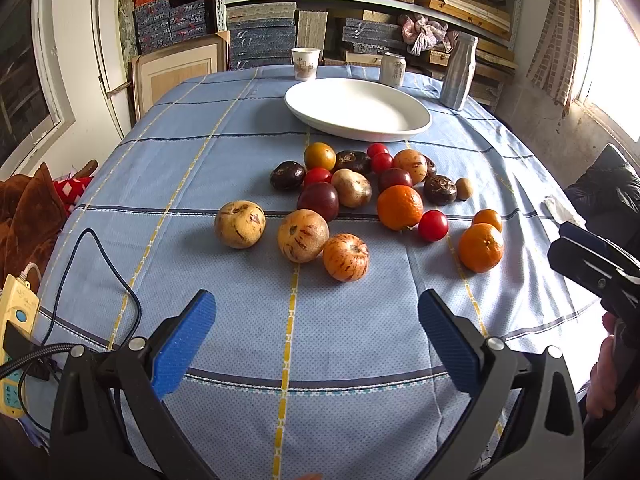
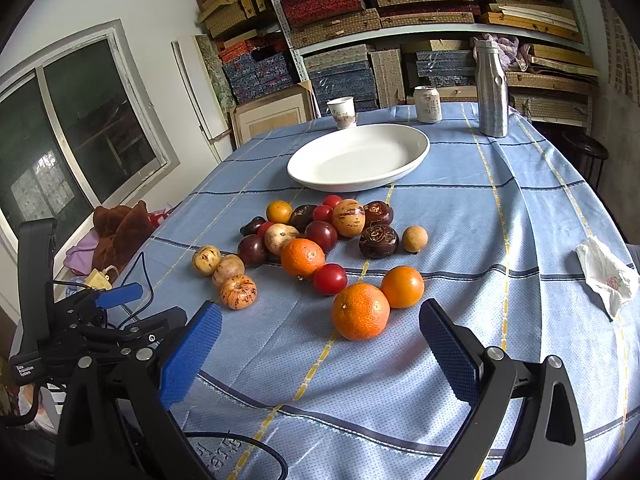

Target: Organize fruits

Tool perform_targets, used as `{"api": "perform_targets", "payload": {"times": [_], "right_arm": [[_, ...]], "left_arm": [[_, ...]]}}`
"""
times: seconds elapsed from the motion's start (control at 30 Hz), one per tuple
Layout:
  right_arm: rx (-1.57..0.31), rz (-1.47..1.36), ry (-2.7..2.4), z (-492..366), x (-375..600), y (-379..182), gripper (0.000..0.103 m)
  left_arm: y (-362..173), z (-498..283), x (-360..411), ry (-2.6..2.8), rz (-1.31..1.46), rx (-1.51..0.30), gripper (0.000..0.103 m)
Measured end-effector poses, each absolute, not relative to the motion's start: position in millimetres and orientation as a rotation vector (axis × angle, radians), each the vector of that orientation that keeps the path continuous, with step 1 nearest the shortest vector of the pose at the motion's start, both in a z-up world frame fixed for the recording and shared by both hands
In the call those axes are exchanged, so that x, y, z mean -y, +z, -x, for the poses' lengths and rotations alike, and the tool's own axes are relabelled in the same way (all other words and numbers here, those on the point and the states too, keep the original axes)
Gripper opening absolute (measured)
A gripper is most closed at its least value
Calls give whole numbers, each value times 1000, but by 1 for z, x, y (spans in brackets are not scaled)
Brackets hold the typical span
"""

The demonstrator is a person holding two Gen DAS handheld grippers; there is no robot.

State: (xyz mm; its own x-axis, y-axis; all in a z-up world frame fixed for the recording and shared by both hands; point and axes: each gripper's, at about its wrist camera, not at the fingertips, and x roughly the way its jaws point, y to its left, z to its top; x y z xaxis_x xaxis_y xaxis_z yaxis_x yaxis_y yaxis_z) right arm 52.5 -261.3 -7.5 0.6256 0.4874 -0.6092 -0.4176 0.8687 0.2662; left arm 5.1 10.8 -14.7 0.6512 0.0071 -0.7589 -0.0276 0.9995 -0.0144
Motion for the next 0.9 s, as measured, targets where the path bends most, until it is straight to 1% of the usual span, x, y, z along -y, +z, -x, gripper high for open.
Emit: {"api": "perform_targets", "payload": {"times": [0.9], "right_arm": [[-731, -105, 524, -51, 259, -8, 100]], "left_arm": [[-21, -4, -10, 21, 26, -868, 99]]}}
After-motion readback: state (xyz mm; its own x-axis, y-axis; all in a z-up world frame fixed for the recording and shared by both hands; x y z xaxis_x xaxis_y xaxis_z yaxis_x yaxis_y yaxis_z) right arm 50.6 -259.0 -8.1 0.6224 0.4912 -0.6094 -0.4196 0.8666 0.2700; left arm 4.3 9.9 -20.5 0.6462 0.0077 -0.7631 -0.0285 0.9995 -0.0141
